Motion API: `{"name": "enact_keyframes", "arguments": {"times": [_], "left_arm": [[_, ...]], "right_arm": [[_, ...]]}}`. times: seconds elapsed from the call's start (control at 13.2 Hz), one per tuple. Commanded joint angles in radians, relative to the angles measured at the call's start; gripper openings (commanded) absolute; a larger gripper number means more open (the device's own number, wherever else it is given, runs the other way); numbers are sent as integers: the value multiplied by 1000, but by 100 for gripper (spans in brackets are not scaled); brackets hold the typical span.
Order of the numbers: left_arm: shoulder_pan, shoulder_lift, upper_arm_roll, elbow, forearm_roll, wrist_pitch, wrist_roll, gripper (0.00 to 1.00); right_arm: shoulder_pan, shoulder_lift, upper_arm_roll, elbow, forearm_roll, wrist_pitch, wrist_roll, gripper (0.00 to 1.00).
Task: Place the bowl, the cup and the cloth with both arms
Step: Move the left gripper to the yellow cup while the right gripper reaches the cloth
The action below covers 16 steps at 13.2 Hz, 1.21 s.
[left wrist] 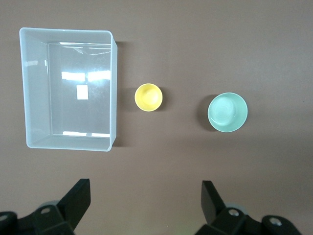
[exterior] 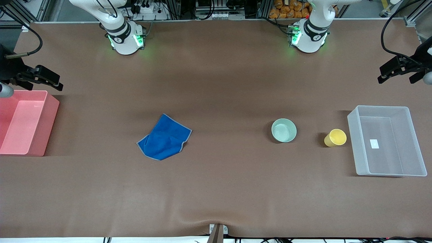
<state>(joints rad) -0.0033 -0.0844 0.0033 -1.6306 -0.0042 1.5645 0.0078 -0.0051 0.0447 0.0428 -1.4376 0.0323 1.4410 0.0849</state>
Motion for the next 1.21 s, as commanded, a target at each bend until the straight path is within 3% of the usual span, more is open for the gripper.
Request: {"name": "enact_keyframes", "arguments": {"times": [0.0,0.68,1.14], "left_arm": [[-3,5,0,11,-19,-4,24,100],[0,107,1,3,-31,20,14,100],[11,253,3,-47,-42,205,9,100]], "right_arm": [[7,-29,-11,-33,8,-7,18,100],[1,-26,-14,-43,12,6,18,100],[16,38,-12,-128,14,166,21,100]]}}
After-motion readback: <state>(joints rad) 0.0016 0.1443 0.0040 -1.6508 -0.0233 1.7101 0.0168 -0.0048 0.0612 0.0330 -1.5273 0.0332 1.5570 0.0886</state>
